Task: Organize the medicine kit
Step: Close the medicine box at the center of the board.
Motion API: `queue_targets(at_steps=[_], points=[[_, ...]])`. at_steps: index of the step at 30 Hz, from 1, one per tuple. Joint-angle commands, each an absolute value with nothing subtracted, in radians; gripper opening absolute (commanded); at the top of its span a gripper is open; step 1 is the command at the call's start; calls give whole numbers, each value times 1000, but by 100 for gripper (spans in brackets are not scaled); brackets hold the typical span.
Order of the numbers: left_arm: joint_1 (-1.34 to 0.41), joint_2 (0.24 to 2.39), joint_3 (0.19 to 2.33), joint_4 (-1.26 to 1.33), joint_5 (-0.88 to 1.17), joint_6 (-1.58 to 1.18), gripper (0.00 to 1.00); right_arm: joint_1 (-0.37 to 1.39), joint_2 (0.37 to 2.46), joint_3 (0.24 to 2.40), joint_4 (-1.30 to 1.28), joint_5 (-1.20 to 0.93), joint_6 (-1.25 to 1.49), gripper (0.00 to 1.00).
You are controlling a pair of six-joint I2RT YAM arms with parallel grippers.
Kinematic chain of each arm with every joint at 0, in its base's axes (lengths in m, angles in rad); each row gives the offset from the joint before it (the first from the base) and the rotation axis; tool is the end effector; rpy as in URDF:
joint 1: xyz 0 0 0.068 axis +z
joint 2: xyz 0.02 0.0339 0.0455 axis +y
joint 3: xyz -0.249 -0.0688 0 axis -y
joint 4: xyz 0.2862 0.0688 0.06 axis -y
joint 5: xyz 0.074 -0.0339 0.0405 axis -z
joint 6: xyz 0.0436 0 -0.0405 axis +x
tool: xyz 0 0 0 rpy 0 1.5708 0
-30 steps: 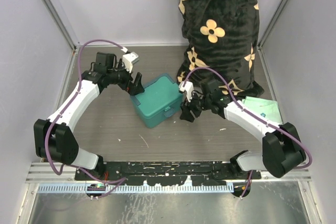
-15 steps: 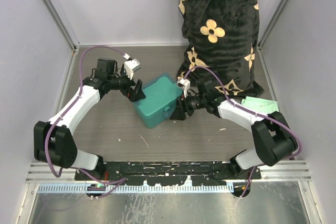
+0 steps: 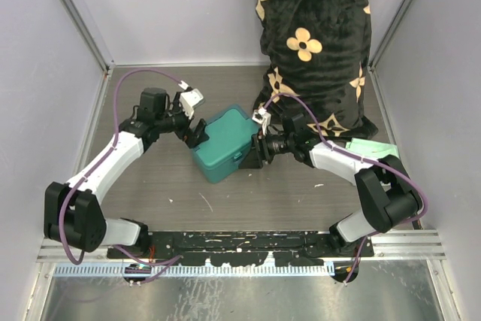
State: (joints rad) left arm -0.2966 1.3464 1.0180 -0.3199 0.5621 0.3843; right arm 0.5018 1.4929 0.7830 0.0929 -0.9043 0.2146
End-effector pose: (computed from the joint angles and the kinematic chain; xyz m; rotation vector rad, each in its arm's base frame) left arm 0.3215 -0.1225 0.2538 1.0034 1.9136 -0.5703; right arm 0.2808 0.1932 0.1623 -0.8515 2.0746 1.3834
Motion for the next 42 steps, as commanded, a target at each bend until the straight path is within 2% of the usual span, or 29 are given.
queue_targets(at_steps=[1,20,36,39,42], points=[[-324,1318,978,-257,472,454,99,511,1488,812,177,-1007,264,64],[-341,1277,929,-239,466,487,98,513,1463,840,214,-925,289,63],[-350,1244,908,-246,472,513,98,528,1433,818,349,-964,350,63],[-352,1243,906,-247,471,519,99,528,1430,818,338,-969,333,63],[-353,1238,905,-247,464,520,99,528,1414,839,220,-964,198,62]])
